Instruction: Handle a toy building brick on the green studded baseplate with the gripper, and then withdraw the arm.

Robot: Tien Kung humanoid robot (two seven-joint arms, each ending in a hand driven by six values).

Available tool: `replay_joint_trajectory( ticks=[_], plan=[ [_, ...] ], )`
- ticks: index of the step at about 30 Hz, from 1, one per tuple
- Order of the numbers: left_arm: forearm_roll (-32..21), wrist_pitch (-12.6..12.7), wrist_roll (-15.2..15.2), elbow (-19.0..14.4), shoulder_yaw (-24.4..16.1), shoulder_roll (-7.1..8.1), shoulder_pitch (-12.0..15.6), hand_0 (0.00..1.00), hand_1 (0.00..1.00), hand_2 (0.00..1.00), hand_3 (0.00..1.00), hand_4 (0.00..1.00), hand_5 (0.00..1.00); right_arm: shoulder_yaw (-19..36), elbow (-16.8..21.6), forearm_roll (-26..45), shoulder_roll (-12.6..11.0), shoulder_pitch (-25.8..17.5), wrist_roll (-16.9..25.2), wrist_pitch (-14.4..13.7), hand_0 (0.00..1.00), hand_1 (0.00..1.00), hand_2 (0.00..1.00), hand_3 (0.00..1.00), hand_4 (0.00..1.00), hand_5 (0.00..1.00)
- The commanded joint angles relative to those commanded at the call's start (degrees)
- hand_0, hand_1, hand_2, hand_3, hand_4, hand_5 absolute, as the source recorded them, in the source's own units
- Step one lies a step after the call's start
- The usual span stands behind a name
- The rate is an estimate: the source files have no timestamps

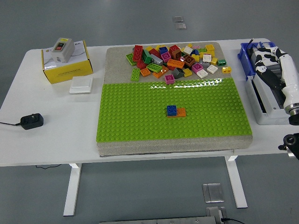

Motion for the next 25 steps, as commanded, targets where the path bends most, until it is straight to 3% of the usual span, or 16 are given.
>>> replay_joint_trajectory(
  ticks=[7,15,16,21,22,25],
  plan=[
    [-1.34,0.14,0.10,0.00,0.79,-0.45,-0.18,0.650,0.613,0.545,0.651,0.387,0.495,4.05,-1.55,11.04,1.73,-0.85,6.69,5.27,0.708,0.678,0.725,0.690,0.537,0.617],
    [-2.00,0.24,0.19,0.00,1.19,-0.72,-0.45,0.650,0.612,0.544,0.649,0.384,0.492,6.51,-2.99,21.80,2.19,-1.05,7.58,12.70,0.664,0.641,0.701,0.673,0.536,0.616],
    [-2.13,0.26,0.19,0.00,1.29,-0.73,-0.48,0.650,0.612,0.543,0.647,0.382,0.490,6.71,-3.08,22.87,2.21,-1.08,7.45,13.24,0.684,0.636,0.701,0.706,0.745,0.873],
    [-2.44,0.29,0.23,0.00,1.49,-0.88,-0.46,0.650,0.612,0.543,0.647,0.382,0.490,7.99,-3.91,29.08,2.41,-1.39,6.07,16.76,0.684,0.636,0.701,0.706,0.745,0.873],
    [-2.50,0.30,0.24,0.00,1.52,-0.91,-0.46,0.650,0.612,0.543,0.647,0.381,0.489,8.18,-3.99,30.19,2.46,-1.44,5.99,17.16,0.768,0.650,0.714,0.724,0.875,0.998],
    [-1.88,0.25,0.38,0.00,0.85,-0.96,-0.48,0.650,0.612,0.543,0.647,0.381,0.489,8.79,-4.23,33.54,2.59,-1.51,6.16,18.28,0.768,0.650,0.714,0.724,0.875,0.998]
  ],
)
